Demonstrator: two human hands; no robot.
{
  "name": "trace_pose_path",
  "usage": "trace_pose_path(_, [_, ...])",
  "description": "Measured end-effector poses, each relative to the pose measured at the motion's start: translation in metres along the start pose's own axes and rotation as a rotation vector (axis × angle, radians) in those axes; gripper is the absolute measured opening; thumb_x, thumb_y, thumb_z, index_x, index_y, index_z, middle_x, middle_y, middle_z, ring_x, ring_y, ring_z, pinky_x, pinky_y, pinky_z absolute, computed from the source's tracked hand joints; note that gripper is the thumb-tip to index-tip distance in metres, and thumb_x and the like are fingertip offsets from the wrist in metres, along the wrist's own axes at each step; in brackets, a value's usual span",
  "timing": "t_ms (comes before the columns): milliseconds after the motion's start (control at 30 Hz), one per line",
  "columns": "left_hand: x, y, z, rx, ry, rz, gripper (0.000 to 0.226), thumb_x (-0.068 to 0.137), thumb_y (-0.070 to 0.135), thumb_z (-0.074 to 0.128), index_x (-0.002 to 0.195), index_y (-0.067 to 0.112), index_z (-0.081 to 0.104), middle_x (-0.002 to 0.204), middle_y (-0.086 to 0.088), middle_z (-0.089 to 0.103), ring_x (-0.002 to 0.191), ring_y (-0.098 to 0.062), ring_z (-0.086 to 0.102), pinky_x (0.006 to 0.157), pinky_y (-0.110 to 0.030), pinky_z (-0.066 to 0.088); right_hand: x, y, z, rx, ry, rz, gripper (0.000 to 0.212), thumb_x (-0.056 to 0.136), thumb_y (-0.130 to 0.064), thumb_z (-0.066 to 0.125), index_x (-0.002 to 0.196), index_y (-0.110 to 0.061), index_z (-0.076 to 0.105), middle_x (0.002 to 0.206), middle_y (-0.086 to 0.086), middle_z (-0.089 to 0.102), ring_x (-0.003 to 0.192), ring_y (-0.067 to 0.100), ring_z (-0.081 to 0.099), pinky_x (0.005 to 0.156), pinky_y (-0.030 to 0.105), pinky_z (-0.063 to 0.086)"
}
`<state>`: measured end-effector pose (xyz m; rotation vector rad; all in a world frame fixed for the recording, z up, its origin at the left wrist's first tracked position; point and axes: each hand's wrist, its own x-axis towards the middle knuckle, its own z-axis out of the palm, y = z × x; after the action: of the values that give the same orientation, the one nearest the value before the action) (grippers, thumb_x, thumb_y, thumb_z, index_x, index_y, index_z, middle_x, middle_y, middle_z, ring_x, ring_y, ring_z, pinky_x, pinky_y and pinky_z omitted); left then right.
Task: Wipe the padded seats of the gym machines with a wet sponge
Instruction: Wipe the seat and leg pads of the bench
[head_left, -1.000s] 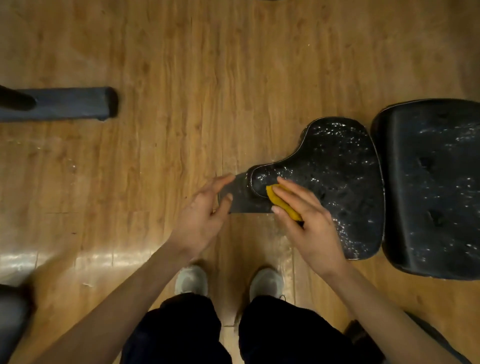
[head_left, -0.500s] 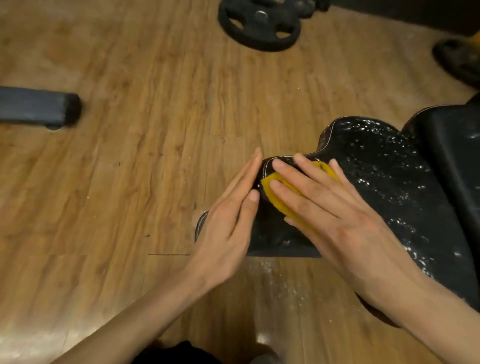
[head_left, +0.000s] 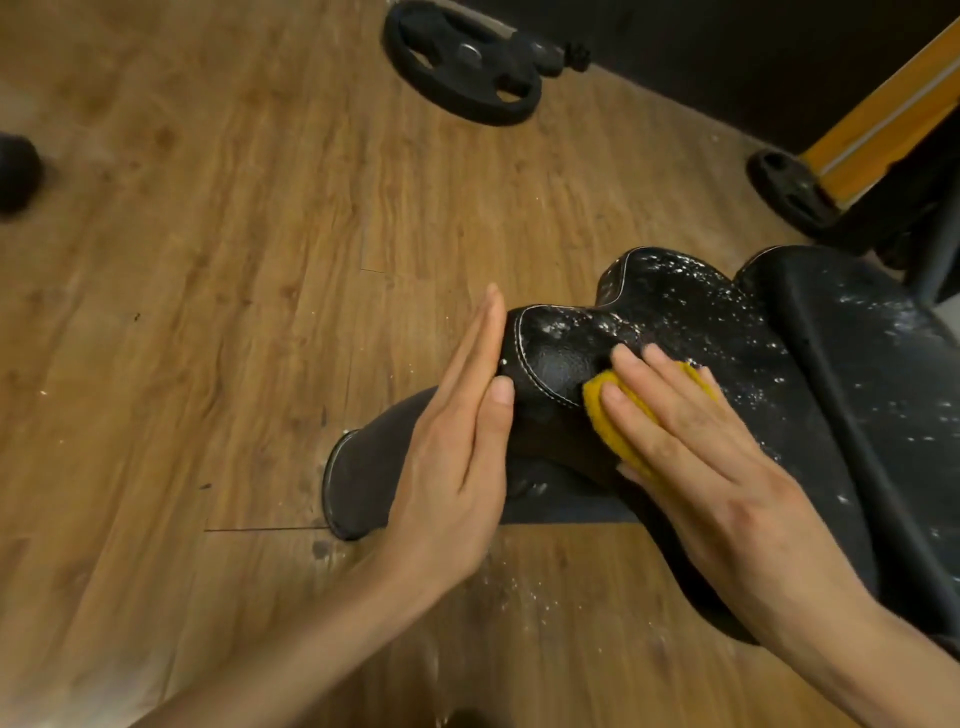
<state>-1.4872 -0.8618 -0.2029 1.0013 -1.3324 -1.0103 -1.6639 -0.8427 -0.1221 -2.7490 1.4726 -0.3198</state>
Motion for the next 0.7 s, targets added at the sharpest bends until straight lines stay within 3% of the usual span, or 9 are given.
trace_pose_path(200, [0.0,0.0,0.002,-0.012,0.002,-0.007,0.05,0.106,0.02,0.028,0.155,0.014,0.02,0.162,0.009,0.021,0.148,-0.001,0.017,0.12,-0.023,0.017,0.063,-0.026,0.011,0.07,0.051,-0.039,0.044,0.1,-0.023,0.048,0.142,-0.008,0.047,0.153,0.005,0.037,0.145,0.017,0.028,0.12,0.046,0.023])
trace_pose_path(367, [-0.002,-0.002,-0.005,-0.004,-0.028,0.002,0.052,0.106,0.024,0.028,0.156,0.021,0.012,0.163,0.017,0.012,0.148,0.002,0.011,0.119,-0.018,0.013,0.012,0.002,-0.008,0.125,0.038,0.06,0.048,0.097,-0.021,0.048,0.143,-0.008,0.042,0.155,0.004,0.035,0.145,0.019,0.029,0.118,0.05,0.024])
trace_pose_path(467, [-0.008,-0.005,0.001,-0.007,0.025,-0.02,0.054,0.105,0.027,0.03,0.156,0.022,0.011,0.163,0.018,0.011,0.149,0.001,0.011,0.118,-0.017,0.014,0.044,-0.009,-0.003,0.158,0.034,0.095,0.044,0.098,-0.024,0.047,0.14,-0.01,0.048,0.151,0.002,0.041,0.144,0.015,0.031,0.118,0.047,0.025])
trace_pose_path(567, [-0.012,-0.007,0.01,-0.023,0.081,-0.057,0.052,0.106,0.033,0.031,0.155,0.026,0.014,0.161,0.022,0.013,0.147,0.005,0.012,0.115,-0.009,0.014,0.081,-0.019,0.004,0.159,-0.005,0.012,0.039,0.1,-0.026,0.047,0.135,-0.012,0.055,0.146,0.0,0.048,0.14,0.011,0.037,0.118,0.042,0.028])
trace_pose_path(700, [-0.01,-0.006,0.009,-0.031,0.062,-0.03,0.055,0.104,0.032,0.029,0.156,0.023,0.012,0.163,0.018,0.011,0.149,0.0,0.012,0.117,-0.014,0.014,0.038,0.002,-0.01,0.239,0.033,0.13,0.043,0.097,-0.024,0.05,0.139,-0.015,0.05,0.149,-0.005,0.044,0.141,0.009,0.035,0.117,0.042,0.028])
